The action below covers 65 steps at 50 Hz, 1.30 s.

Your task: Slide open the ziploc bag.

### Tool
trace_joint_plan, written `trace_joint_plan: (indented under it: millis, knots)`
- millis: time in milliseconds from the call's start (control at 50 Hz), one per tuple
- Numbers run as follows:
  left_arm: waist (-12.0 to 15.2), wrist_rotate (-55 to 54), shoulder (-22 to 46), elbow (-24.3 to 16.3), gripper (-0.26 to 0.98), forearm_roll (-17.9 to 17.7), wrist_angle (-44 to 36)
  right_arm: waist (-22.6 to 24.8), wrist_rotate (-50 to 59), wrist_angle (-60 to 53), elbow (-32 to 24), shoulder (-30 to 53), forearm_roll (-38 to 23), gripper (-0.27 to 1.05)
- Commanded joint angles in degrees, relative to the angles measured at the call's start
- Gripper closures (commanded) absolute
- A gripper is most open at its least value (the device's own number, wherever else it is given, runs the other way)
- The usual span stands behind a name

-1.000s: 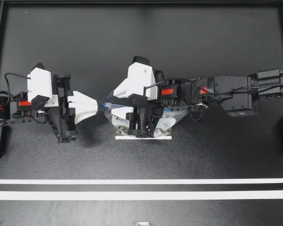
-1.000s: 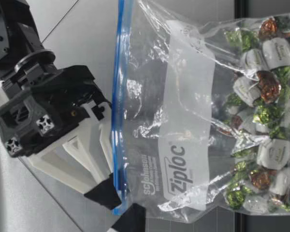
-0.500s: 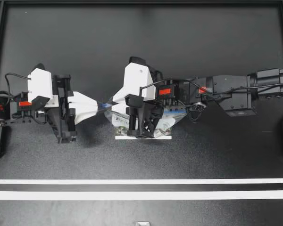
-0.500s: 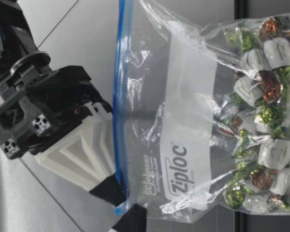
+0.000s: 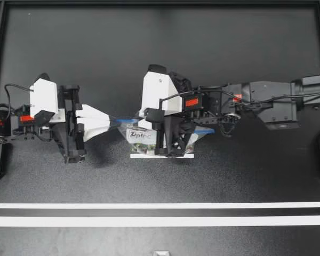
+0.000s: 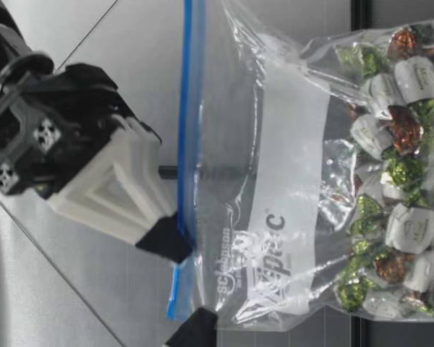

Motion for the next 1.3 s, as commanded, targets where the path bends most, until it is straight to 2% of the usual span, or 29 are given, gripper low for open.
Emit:
trace_joint_plan:
  millis: [0, 260, 940, 1280]
  knots:
    - [0.18, 0.09, -0.97, -0.09, 0.92, -0.44, -0.26, 0.18, 0.09, 1.85, 0.18, -3.6, -0.97, 0.91]
    - [0.26, 0.09, -0.97, 0.62, 0.92, -0.53, -0.26, 0.18, 0.18, 6.06, 3.6, -7.38, -3.34, 0.91]
    - [0.26, 0.09, -0.97, 1.85, 0.92, -0.62, 0.0, -0.7, 0.44, 8.09, 16.26, -18.98, -3.43, 0.91]
    - [0.26, 0.18, -1.32, 1.85, 0.92, -0.7, 0.09, -0.7, 0.62, 7.65, 19.34, -21.71, -3.43, 0.91]
